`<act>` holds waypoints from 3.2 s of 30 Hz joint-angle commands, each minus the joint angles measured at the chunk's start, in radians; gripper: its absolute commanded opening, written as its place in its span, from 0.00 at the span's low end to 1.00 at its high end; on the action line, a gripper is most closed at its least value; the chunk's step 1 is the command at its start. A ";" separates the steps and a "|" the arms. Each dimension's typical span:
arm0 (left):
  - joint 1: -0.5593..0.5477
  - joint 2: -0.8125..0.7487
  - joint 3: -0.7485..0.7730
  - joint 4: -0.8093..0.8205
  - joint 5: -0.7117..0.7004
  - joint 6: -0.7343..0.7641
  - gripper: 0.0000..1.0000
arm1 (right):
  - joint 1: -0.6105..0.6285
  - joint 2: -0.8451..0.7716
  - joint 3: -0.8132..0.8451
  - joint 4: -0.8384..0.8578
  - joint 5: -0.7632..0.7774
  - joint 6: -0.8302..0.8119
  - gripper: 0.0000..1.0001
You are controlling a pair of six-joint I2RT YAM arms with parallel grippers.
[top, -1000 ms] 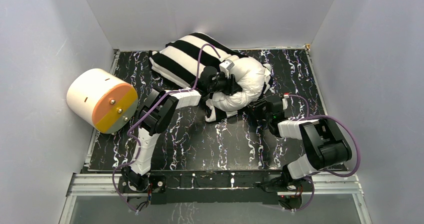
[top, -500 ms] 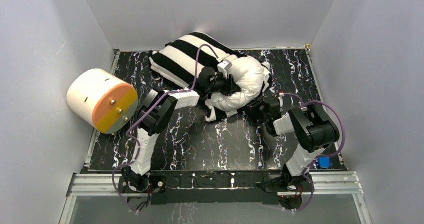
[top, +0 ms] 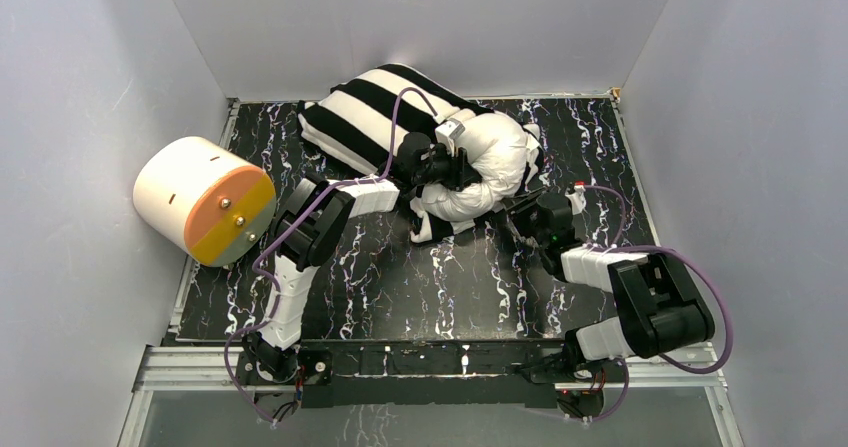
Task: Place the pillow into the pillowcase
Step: Stuff the pillow into the pillowcase.
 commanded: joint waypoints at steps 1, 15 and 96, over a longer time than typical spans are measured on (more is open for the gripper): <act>0.090 0.141 -0.091 -0.354 -0.185 0.037 0.38 | -0.016 0.028 0.039 -0.028 0.046 -0.002 0.44; 0.090 0.133 -0.115 -0.333 -0.177 0.023 0.39 | -0.035 0.200 0.071 0.177 -0.020 -0.011 0.44; -0.098 -0.266 0.167 -0.790 -0.654 0.555 0.09 | -0.247 0.108 0.670 -0.701 -1.151 -0.880 0.13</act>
